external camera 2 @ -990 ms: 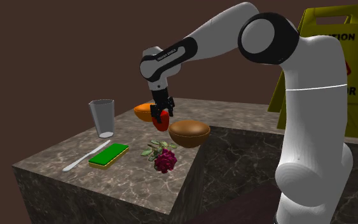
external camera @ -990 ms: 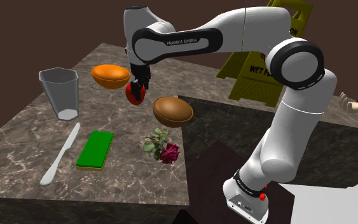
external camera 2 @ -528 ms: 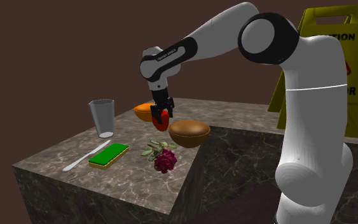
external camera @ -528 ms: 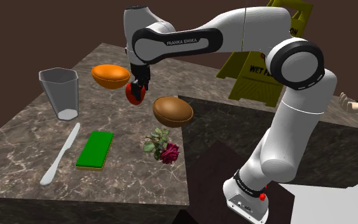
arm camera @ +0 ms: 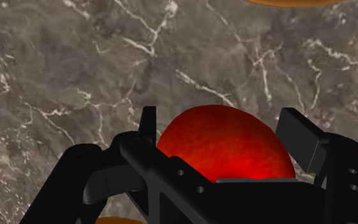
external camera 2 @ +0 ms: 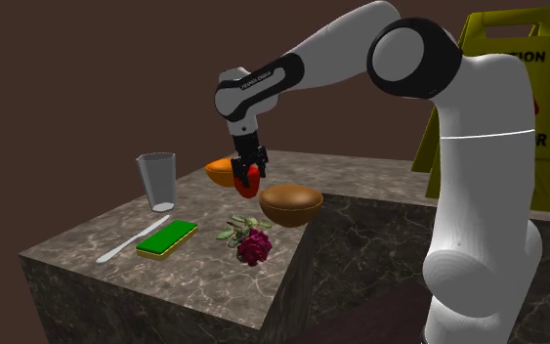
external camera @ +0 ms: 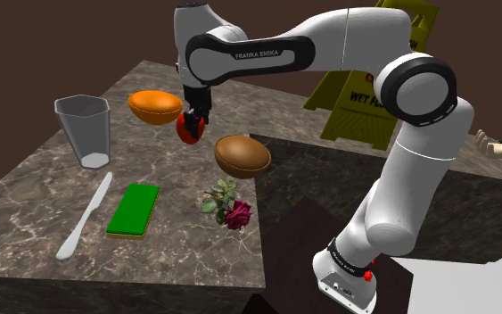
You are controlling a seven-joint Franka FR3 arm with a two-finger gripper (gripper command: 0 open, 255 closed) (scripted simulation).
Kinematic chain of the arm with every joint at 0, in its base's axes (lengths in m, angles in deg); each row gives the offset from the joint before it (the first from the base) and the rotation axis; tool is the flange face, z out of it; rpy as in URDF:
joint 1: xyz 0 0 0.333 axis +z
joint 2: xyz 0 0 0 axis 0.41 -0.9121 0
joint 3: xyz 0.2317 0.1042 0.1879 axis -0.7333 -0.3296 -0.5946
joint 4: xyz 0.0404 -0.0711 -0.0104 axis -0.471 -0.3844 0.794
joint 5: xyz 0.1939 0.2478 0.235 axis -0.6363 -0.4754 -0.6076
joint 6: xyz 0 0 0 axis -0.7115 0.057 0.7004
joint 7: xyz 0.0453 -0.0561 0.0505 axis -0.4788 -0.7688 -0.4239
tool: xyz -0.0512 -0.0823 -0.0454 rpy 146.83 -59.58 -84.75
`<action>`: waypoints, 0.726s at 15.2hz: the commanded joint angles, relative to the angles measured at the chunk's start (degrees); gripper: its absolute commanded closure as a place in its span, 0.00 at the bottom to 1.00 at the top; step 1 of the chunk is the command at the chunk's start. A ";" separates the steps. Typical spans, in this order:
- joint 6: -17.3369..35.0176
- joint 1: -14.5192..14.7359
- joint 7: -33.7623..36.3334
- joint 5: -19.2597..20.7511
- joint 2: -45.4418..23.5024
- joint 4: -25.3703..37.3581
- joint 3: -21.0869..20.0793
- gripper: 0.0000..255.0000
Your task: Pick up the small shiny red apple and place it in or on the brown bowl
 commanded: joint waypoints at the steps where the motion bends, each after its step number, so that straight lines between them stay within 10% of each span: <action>1: -1.47 0.03 -0.25 -0.07 0.04 1.46 -0.01 1.00; 11: -8.91 0.23 -1.29 -0.36 0.50 8.51 -0.14 1.00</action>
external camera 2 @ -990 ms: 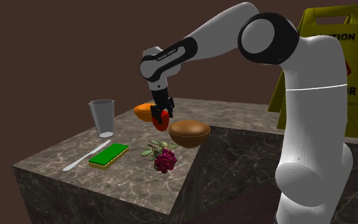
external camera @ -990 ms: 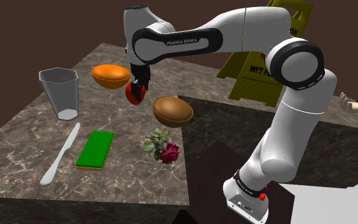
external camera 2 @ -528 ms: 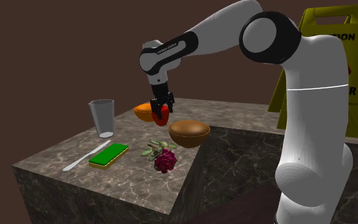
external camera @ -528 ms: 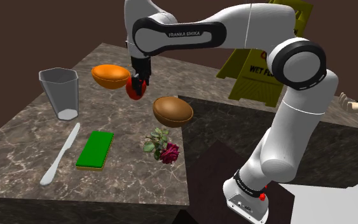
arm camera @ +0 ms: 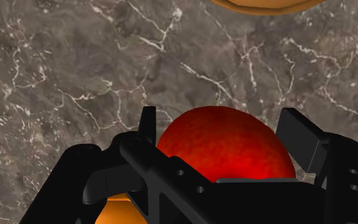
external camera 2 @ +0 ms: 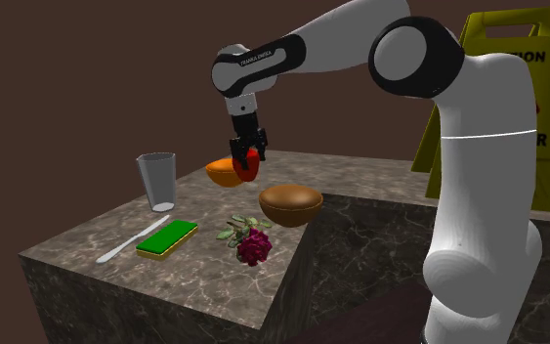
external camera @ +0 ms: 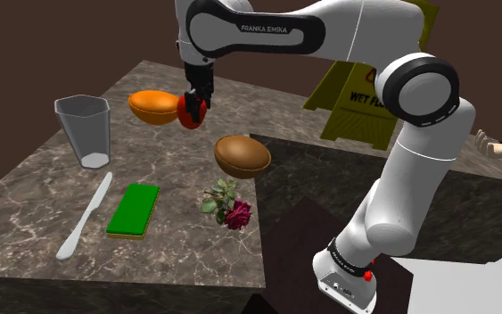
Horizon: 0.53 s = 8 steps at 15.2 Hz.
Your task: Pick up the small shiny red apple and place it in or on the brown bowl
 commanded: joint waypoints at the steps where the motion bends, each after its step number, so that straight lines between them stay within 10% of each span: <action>1: -1.49 0.05 -0.20 -0.03 0.01 1.47 -0.02 1.00; 8: -7.08 0.32 -0.85 0.05 -0.62 7.73 -0.10 1.00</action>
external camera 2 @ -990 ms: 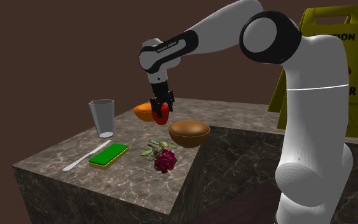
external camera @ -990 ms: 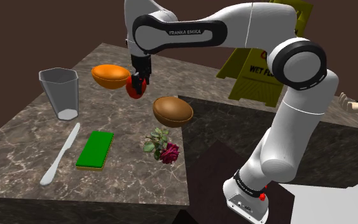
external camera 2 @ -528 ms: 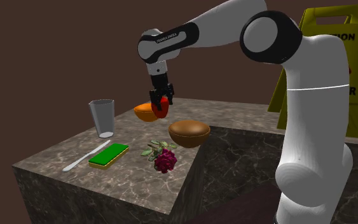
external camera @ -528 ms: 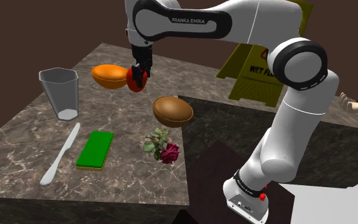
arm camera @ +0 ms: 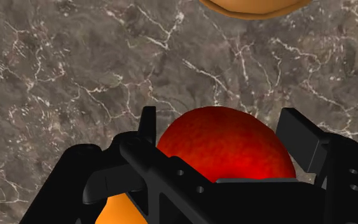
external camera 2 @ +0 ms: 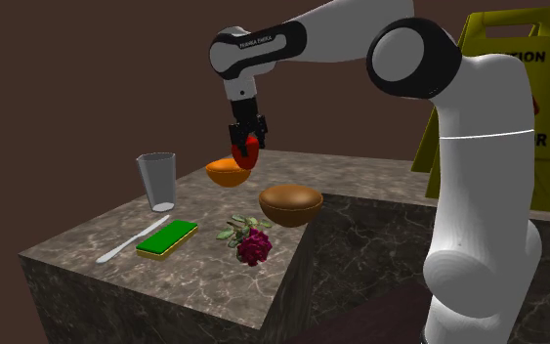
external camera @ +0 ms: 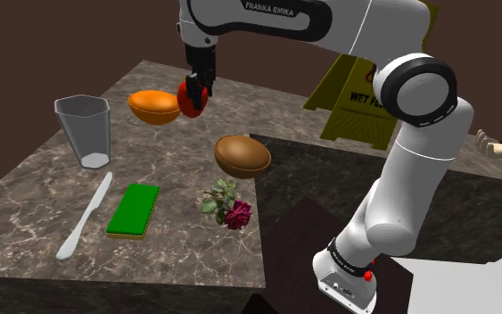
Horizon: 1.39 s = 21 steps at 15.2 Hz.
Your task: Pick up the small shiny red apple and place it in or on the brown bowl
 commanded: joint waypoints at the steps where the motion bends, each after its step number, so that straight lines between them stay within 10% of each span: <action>1: -1.58 0.07 -0.21 0.03 -0.16 1.72 -0.01 1.00; 11: -10.06 0.78 -1.09 0.62 -2.73 12.79 -0.12 1.00; 21: -4.93 -1.23 -3.03 -3.75 23.44 -17.82 0.93 1.00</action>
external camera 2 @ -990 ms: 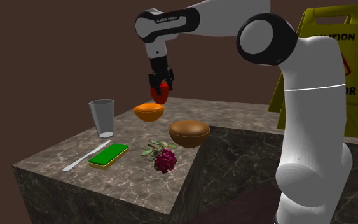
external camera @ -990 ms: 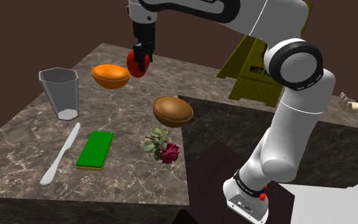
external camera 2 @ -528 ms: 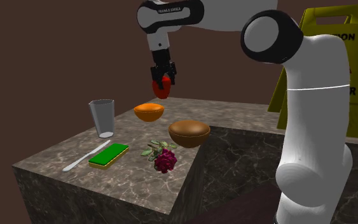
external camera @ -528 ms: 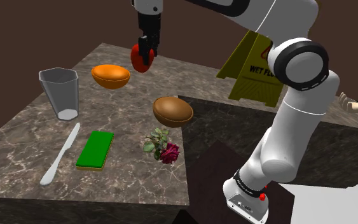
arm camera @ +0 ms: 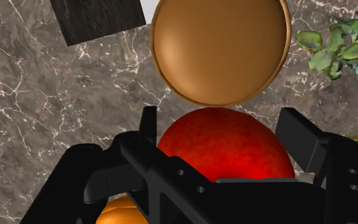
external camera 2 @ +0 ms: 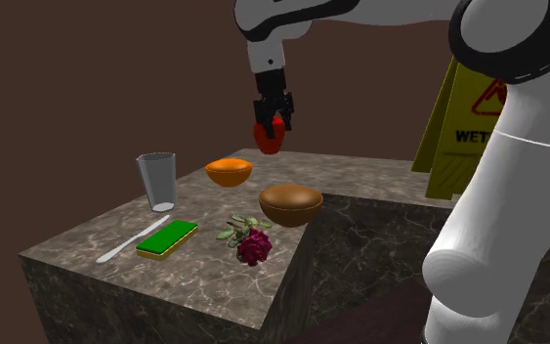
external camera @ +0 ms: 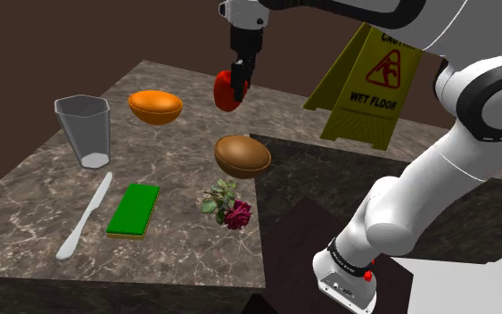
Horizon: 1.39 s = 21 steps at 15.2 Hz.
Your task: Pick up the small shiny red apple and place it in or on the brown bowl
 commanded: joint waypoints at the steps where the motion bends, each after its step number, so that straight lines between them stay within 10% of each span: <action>1: 0.30 -0.10 -0.66 -0.76 5.47 -5.63 0.45 1.00; 21: 11.65 0.47 -0.39 -1.99 16.10 -27.48 1.26 1.00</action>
